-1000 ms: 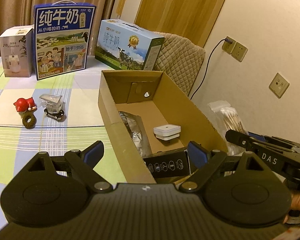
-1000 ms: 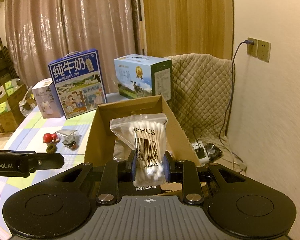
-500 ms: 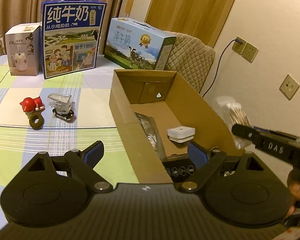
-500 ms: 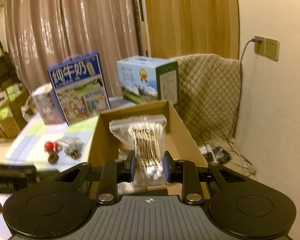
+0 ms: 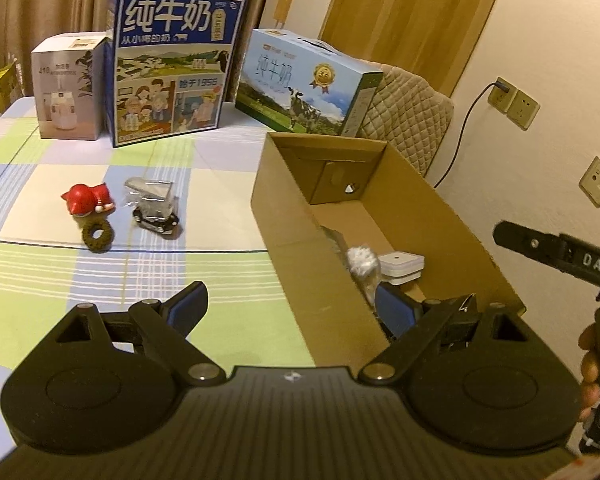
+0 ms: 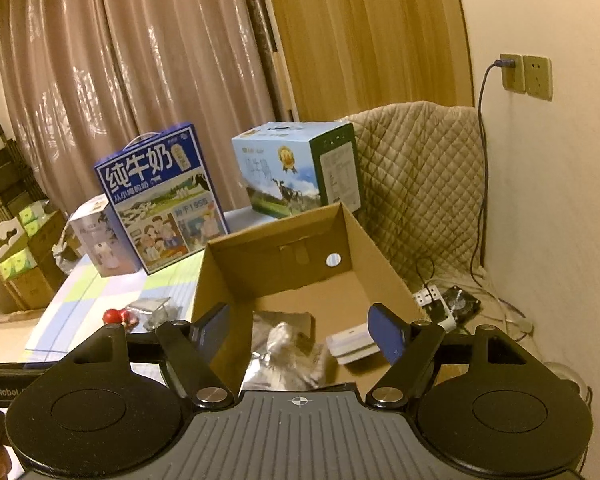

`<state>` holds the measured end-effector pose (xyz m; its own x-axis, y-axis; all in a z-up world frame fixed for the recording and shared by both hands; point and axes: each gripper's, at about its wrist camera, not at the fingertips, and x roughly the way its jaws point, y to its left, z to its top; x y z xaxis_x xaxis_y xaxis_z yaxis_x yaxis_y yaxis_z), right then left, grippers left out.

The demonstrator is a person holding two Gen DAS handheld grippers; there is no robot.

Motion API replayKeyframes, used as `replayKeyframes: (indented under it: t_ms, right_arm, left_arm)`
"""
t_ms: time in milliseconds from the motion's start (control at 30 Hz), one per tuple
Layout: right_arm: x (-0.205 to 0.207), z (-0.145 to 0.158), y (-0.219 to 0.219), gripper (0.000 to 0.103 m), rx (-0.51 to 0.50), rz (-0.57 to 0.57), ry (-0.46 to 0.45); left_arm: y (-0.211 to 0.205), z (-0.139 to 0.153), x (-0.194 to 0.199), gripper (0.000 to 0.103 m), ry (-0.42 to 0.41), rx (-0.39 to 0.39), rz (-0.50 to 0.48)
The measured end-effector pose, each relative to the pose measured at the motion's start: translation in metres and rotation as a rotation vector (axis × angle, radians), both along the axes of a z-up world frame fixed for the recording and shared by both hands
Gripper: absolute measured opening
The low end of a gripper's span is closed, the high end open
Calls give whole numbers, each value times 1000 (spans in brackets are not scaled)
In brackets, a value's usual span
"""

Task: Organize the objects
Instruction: 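Release the black box with the left tool while the right tool releases the swabs inside, then withdraw both open tools from the box toward the red figure and toy car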

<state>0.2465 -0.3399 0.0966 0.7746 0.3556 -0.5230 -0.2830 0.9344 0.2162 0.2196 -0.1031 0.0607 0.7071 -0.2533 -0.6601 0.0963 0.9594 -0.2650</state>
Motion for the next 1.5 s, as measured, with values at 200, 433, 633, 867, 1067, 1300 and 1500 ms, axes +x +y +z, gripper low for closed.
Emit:
replayKeyframes:
  t_ms: [200, 433, 633, 867, 1067, 1300, 1500]
  right_arm:
    - [-15, 17, 13, 73, -9, 20, -24]
    - [-33, 38, 45, 73, -10, 76, -64]
    - [-48, 46, 70, 73, -25, 122, -74]
    - [-58, 50, 99, 73, -37, 171, -82]
    - [-63, 45, 126, 73, -44, 213, -80]
    - [-61, 28, 157, 73, -58, 256, -59]
    - [-56, 8, 177, 73, -63, 273, -40]
  left_arm:
    - [19, 8, -16, 88, -15, 17, 18]
    - [47, 26, -37, 90, -44, 44, 56]
    - [71, 40, -57, 93, -65, 63, 85]
    - [95, 46, -78, 97, -79, 88, 103]
    - [122, 42, -91, 102, -87, 173, 129]
    - [163, 34, -89, 102, -68, 212, 182]
    - [189, 20, -78, 102, -43, 190, 212]
